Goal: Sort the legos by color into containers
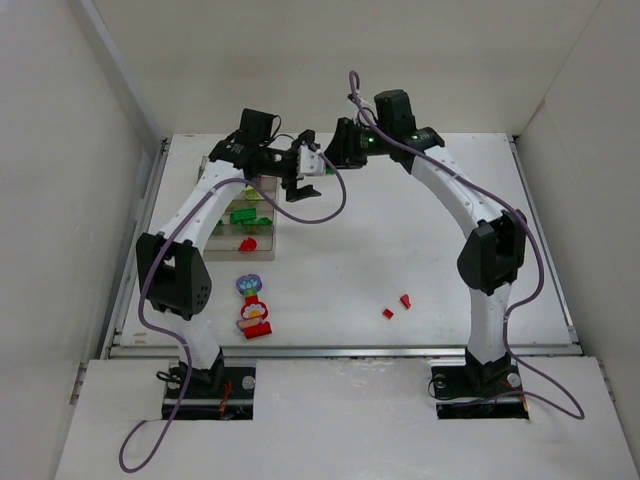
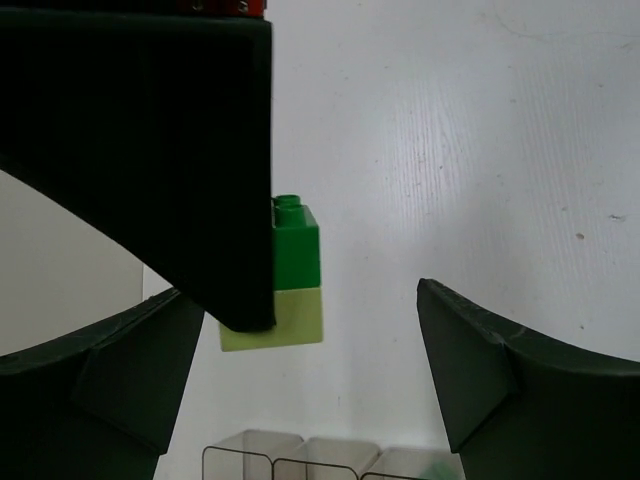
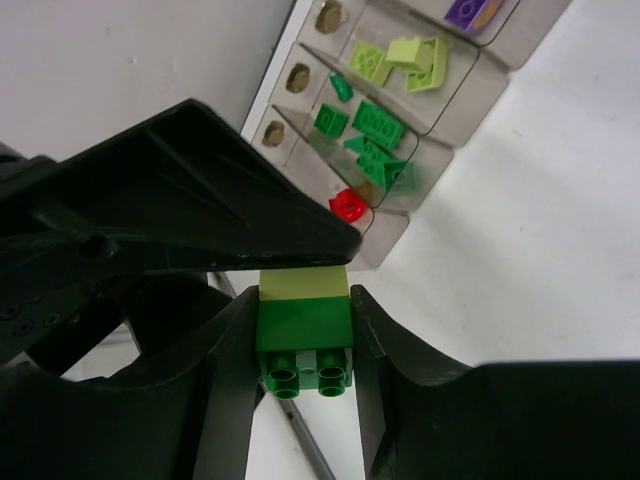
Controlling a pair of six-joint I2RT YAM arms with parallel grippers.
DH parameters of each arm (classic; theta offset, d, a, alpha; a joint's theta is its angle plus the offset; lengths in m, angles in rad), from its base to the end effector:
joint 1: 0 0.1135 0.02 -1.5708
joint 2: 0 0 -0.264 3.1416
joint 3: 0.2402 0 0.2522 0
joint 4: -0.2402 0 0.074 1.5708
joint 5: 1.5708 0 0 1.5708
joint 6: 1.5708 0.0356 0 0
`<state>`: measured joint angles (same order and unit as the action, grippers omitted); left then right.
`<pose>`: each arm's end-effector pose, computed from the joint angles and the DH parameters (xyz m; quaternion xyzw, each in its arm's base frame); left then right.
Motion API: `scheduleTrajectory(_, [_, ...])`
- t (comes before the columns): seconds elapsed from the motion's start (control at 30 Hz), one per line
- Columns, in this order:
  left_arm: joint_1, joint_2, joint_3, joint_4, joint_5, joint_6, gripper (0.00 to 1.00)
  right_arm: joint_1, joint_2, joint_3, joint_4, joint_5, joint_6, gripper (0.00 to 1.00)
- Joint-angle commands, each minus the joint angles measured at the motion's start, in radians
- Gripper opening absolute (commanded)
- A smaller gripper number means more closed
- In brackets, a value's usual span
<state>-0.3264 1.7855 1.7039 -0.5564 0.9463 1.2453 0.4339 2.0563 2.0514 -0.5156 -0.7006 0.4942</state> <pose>0.3710 -0.1561 0.3548 0.7073 0.4170 -0.1873 0.5393 0.4225 0.2210 0.3555 -0.1475 0.8175 0.4763 0.2882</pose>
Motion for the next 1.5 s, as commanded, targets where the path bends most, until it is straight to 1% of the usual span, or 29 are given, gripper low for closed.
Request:
scheduleTrajectory(0.0, [-0.003,-0.04,0.007,-0.001,0.025,-0.019,0.83,0.005,-0.065,-0.039,0.04,-0.022,-0.04,0.0])
scheduleTrajectory(0.03, [-0.014,-0.049,-0.003,0.036,0.014,-0.044,0.78,0.005,-0.074,-0.051,0.04,-0.022,-0.049,0.0])
scheduleTrajectory(0.07, [-0.014,-0.058,-0.003,0.049,0.014,-0.061,0.78,0.005,-0.074,-0.051,0.04,-0.022,-0.049,0.0])
scheduleTrajectory(0.1, [-0.023,-0.058,-0.012,0.058,0.003,-0.061,0.67,0.005,-0.074,-0.06,0.04,-0.022,-0.049,0.0])
scheduleTrajectory(0.17, [-0.033,-0.081,-0.03,0.085,-0.006,-0.072,0.54,0.005,-0.085,-0.06,0.031,-0.022,-0.059,0.0])
scheduleTrajectory(0.2, [-0.033,-0.081,-0.041,0.098,-0.02,-0.072,0.45,0.005,-0.085,-0.06,0.031,-0.022,-0.059,0.0])
scheduleTrajectory(0.23, [-0.033,-0.095,-0.067,0.108,-0.029,-0.082,0.33,0.005,-0.085,-0.06,0.031,-0.022,-0.059,0.0])
scheduleTrajectory(0.3, [-0.033,-0.106,-0.087,0.127,-0.04,-0.083,0.24,0.005,-0.094,-0.06,0.031,-0.022,-0.059,0.0])
scheduleTrajectory(0.33, [-0.033,-0.106,-0.099,0.127,-0.04,-0.083,0.21,0.005,-0.094,-0.06,0.031,-0.022,-0.059,0.0])
scheduleTrajectory(0.5, [-0.033,-0.117,-0.109,0.148,-0.079,-0.107,0.0,0.005,-0.094,-0.06,0.04,-0.04,-0.059,0.0])
scheduleTrajectory(0.53, [-0.033,-0.117,-0.118,0.148,-0.08,-0.107,0.0,0.005,-0.084,-0.051,0.04,-0.054,-0.059,0.0])
scheduleTrajectory(0.57, [-0.033,-0.117,-0.118,0.157,-0.08,-0.116,0.0,0.005,-0.084,-0.051,0.04,-0.063,-0.059,0.05])
scheduleTrajectory(0.6, [-0.033,-0.117,-0.118,0.158,-0.08,-0.116,0.0,0.005,-0.073,-0.051,0.04,-0.072,-0.059,0.19])
scheduleTrajectory(0.63, [-0.033,-0.117,-0.118,0.158,-0.089,-0.116,0.0,0.005,-0.073,-0.037,0.029,-0.073,-0.059,0.48])
scheduleTrajectory(0.67, [-0.033,-0.117,-0.118,0.158,-0.089,-0.116,0.0,0.005,-0.062,-0.024,0.008,-0.073,-0.068,0.56])
scheduleTrajectory(0.7, [-0.033,-0.126,-0.127,0.158,-0.098,-0.125,0.0,0.005,-0.052,-0.023,-0.003,-0.073,-0.068,0.62])
scheduleTrajectory(0.73, [-0.033,-0.126,-0.127,0.158,-0.098,-0.126,0.0,0.005,-0.051,-0.023,-0.003,-0.082,-0.068,0.66])
scheduleTrajectory(0.83, [-0.033,-0.126,-0.136,0.167,-0.118,-0.126,0.0,-0.006,-0.051,-0.043,-0.003,-0.082,-0.068,0.66])
scheduleTrajectory(0.93, [-0.033,-0.126,-0.145,0.167,-0.118,-0.126,0.0,-0.015,-0.061,-0.066,-0.003,-0.082,-0.068,0.59])
scheduleTrajectory(0.97, [-0.033,-0.126,-0.145,0.167,-0.118,-0.126,0.0,-0.024,-0.061,-0.066,-0.003,-0.082,-0.068,0.56])
scheduleTrajectory(1.0, [-0.033,-0.126,-0.145,0.177,-0.118,-0.135,0.0,-0.024,-0.061,-0.066,-0.003,-0.082,-0.068,0.48])
scheduleTrajectory(1.07, [-0.033,-0.126,-0.145,0.177,-0.118,-0.144,0.0,-0.024,-0.047,-0.066,-0.003,-0.094,-0.068,0.39])
scheduleTrajectory(1.1, [-0.033,-0.126,-0.145,0.19,-0.118,-0.158,0.0,-0.024,-0.047,-0.066,-0.003,-0.106,-0.068,0.3])
scheduleTrajectory(1.2, [-0.033,-0.126,-0.145,0.19,-0.109,-0.167,0.0,-0.024,-0.036,-0.039,-0.003,-0.106,-0.068,0.11])
scheduleTrajectory(1.23, [-0.033,-0.126,-0.145,0.19,-0.118,-0.176,0.0,-0.024,-0.036,-0.039,-0.003,-0.106,-0.068,0.0])
scheduleTrajectory(1.33, [-0.01,-0.126,-0.159,0.181,-0.17,-0.204,0.0,-0.024,-0.045,-0.048,0.006,-0.056,-0.068,0.0])
scheduleTrajectory(1.4, [0.053,-0.126,-0.188,0.191,-0.199,-0.269,0.0,-0.037,-0.076,-0.1,-0.003,-0.03,-0.068,0.0])
scheduleTrajectory(1.43, [0.081,-0.126,-0.2,0.21,-0.213,-0.297,0.0,-0.064,-0.085,-0.118,-0.003,-0.001,-0.068,0.0])
scheduleTrajectory(1.47, [0.143,-0.117,-0.201,0.21,-0.227,-0.32,0.0,-0.075,-0.094,-0.155,-0.003,0.012,-0.068,0.0])
